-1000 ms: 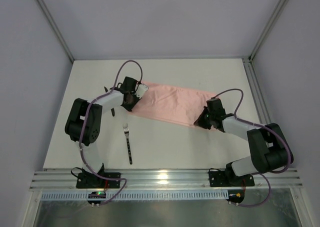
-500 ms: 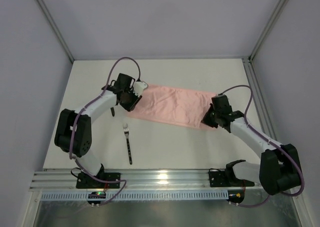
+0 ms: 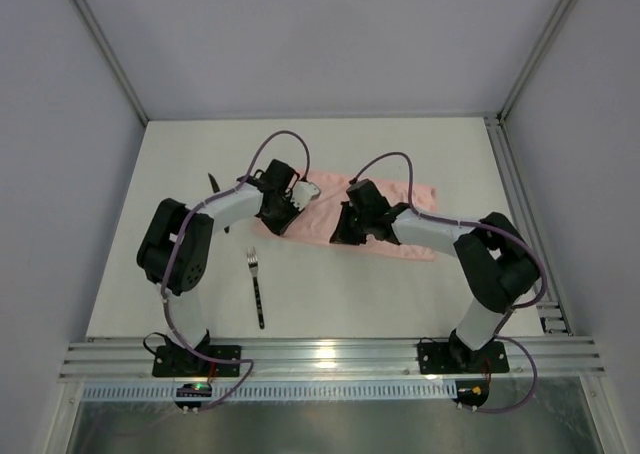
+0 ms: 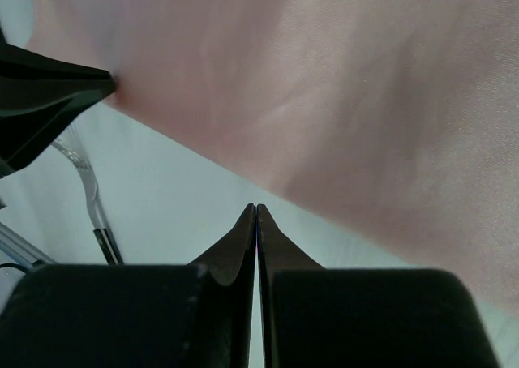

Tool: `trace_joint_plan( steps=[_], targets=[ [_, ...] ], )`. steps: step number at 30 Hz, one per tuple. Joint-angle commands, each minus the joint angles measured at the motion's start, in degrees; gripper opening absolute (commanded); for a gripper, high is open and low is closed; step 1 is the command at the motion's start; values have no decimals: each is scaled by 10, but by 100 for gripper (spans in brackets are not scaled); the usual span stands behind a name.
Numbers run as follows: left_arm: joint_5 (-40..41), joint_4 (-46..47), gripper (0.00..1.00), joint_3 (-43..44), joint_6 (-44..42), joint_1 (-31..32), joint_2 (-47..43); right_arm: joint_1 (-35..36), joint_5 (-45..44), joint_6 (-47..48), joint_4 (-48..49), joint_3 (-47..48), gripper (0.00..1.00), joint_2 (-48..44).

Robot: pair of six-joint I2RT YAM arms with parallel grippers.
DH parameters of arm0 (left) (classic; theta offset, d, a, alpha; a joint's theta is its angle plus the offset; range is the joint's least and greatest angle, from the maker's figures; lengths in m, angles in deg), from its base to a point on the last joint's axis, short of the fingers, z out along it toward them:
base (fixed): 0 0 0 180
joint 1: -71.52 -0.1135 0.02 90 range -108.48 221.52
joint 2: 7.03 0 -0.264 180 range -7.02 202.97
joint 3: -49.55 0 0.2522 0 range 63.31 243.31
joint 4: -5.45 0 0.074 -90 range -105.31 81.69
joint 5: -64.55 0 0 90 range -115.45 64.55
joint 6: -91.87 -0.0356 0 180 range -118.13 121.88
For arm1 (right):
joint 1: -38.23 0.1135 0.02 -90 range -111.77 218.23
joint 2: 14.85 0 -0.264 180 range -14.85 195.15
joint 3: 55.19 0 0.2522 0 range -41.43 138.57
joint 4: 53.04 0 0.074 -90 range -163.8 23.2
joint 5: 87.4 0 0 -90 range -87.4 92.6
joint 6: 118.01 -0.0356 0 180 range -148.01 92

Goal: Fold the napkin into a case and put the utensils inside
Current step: Smooth out the rectangle-folded napkin at the center of the board.

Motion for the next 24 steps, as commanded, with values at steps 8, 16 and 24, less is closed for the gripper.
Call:
trace_joint_plan(
  steps=[8,16,24],
  targets=[
    [35,22,6,-44,7,-8,-12,-36,9,-46,38,-76,4,34],
    [37,32,5,-73,6,-30,-16,-106,3,-61,28,-190,4,-89],
    [1,32,7,-81,-7,-34,-50,-165,-14,-27,-85,-192,4,-243]
  ],
)
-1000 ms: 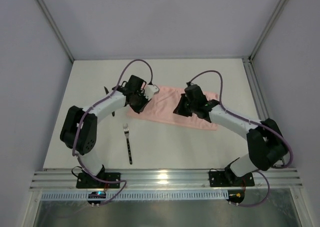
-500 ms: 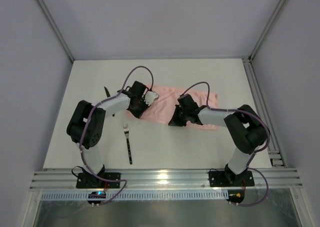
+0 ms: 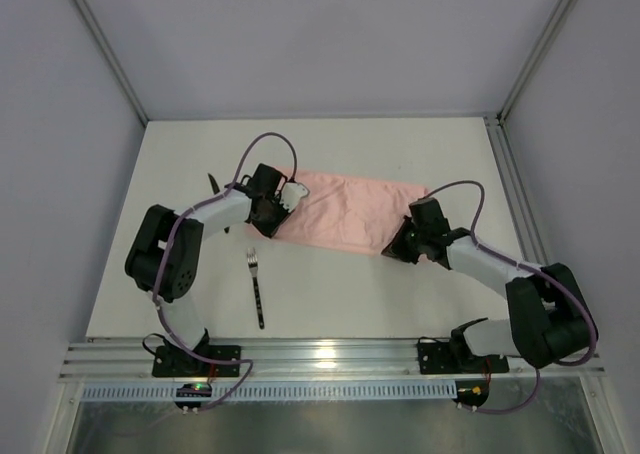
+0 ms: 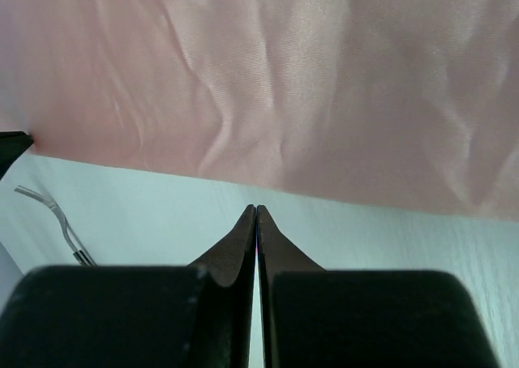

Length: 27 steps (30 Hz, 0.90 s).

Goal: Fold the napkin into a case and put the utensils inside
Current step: Smooth out the rectangle-folded napkin at the center of the board.

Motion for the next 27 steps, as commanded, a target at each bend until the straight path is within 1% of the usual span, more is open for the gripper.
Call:
trace_joint_plan(
  steps=[1,3,5,7,8,10,12,13,14,18,24,27],
  targets=[
    [-13,-20,7,-16,-10,-4,-21,-2,-32,31,-72,31,4,-76],
    [-8,-21,8,-16,-11,-4,-25,0,-34,36,-86,58,4,-109],
    [-7,-17,8,-18,-11,-4,-26,8,-36,41,-77,75,4,-108],
    [-8,-16,8,-17,-9,-4,-25,21,-35,43,-67,95,4,-84],
    [-8,-16,8,-18,-8,-4,-24,23,-33,44,-65,102,4,-50],
    [-6,-16,8,-17,-6,-4,-22,23,-27,37,-60,112,4,-17],
    [-3,-17,8,-17,-6,-4,-22,16,-42,18,-72,101,4,13],
    [0,-18,8,-17,-6,-4,-25,-2,-47,11,-67,90,4,16],
    [1,-18,8,-17,-7,-4,-26,-13,-48,-3,-59,55,4,7],
    [1,-14,8,-21,-10,-4,-33,-65,-53,-15,-27,-17,4,-26],
    [2,-9,8,-21,-11,-4,-32,-121,-55,-5,-38,-44,4,-37],
    [-3,-8,8,-24,-11,-4,-34,-132,-62,-1,-60,-40,4,-66]
  ],
)
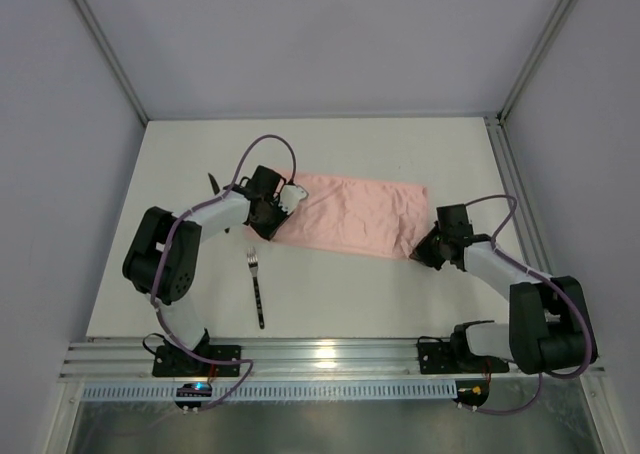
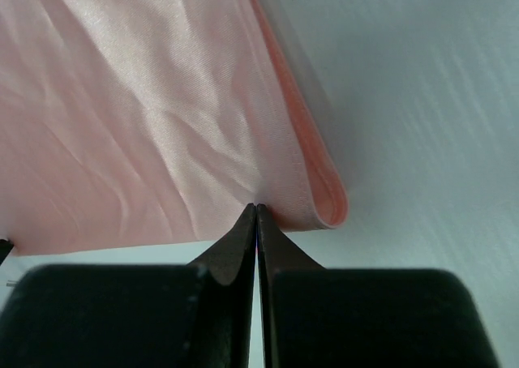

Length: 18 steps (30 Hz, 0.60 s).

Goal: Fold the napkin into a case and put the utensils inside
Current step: Smooth out the rectangle-folded napkin at the center of the board.

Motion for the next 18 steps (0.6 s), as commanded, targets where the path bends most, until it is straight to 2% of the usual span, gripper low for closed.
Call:
trace_joint_plan(
  steps=[1,3,4,8,10,11,13,18],
  targets=[
    [-4,0,8,-9,-9,-2,-22,-13,-39,7,-39,2,4,-52],
    [-8,1,8,-8,-10,-2,-27,-15,-54,7,-62,12,4,-79],
    [-11,1,8,-8,-9,-2,-28,-16,-84,6,-82,14,7,-94],
    [-18,1,8,-8,-7,-2,-33,-23,-112,-7,-104,-1,26,-158],
    [-21,2,8,-11,-7,-2,-34,-28,-106,-15,-90,-16,34,-161],
    [-22,2,9,-12,-8,-2,-35,-31,-100,-24,-85,-30,44,-160],
    [-22,0,8,-13,-8,-2,-36,-35,-94,-32,-66,-39,51,-146],
    [-21,3,8,-14,-9,-2,-38,-38,-84,-40,-15,-49,53,-83]
  ],
)
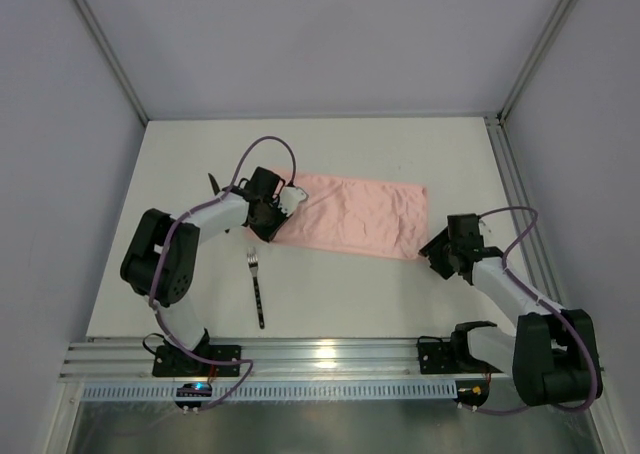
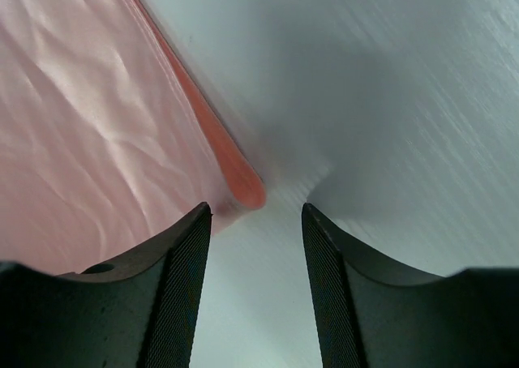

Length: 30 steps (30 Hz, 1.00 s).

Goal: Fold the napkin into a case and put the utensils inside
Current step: Smooth out the rectangle-folded napkin at the center of the board, then pick up the rectangle-folded napkin from the center of the board.

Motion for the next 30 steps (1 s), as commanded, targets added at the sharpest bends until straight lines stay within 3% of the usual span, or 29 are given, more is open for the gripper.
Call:
trace_joint_plan(
  steps=[1,8,13,16,20,22,26,30],
  targets=[
    [-11,4,8,-2,-3,-2,-27,-3,-3,-13,60,-2,53,42],
    [-9,2,9,-3,-6,-2,-30,-5,-15,-40,85,-28,43,46],
    [-8,1,9,0,-8,-2,-34,-5,-22,-41,71,-33,43,22],
    [-8,1,9,1,-6,-2,-35,-4,-14,-37,82,-38,35,33],
    [-22,-1,9,2,-3,-2,-43,-5,-9,-31,95,-30,10,44],
    [-49,-15,11,10,-5,-3,-52,-5,-9,-24,89,-15,4,47],
    [-115,-58,17,41,-1,-25,-80,-5,-25,-3,62,5,4,34],
    [-110,-88,28,72,21,-66,-100,-5,-59,24,14,26,4,-10]
  ],
)
